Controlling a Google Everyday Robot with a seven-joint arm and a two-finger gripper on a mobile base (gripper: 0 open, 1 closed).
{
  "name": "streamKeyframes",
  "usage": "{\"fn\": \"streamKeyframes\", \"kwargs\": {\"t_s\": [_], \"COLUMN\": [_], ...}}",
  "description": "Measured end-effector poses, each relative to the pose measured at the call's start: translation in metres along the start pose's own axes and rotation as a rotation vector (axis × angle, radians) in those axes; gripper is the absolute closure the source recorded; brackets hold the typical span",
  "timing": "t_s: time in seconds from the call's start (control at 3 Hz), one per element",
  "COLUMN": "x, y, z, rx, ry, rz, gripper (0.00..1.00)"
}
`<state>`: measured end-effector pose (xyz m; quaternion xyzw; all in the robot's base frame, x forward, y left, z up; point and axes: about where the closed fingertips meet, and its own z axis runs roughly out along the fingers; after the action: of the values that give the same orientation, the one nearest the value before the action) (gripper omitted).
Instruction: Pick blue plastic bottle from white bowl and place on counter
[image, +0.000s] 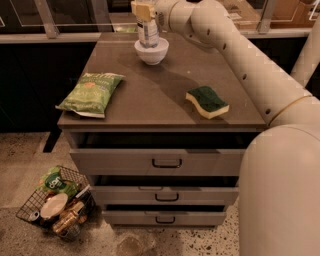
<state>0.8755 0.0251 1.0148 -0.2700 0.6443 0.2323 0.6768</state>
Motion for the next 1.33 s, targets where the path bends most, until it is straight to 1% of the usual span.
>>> {"fn": "streamKeyframes", "kwargs": {"t_s": [0.33,0.67,1.0,1.33], "x": [-0.036,-0.055,-0.048,-0.024], "y": [0.022,0.041,0.055,0.075], "z": [-0.021,-0.04,-0.063,-0.084], "rx": [-0.027,-0.053,-0.068,-0.093], "ry": [-0.02,-0.021,-0.019,0.0], "rz": [-0.022,-0.032,-0.03,-0.025], "gripper": [1.0,1.0,1.0,1.0]}}
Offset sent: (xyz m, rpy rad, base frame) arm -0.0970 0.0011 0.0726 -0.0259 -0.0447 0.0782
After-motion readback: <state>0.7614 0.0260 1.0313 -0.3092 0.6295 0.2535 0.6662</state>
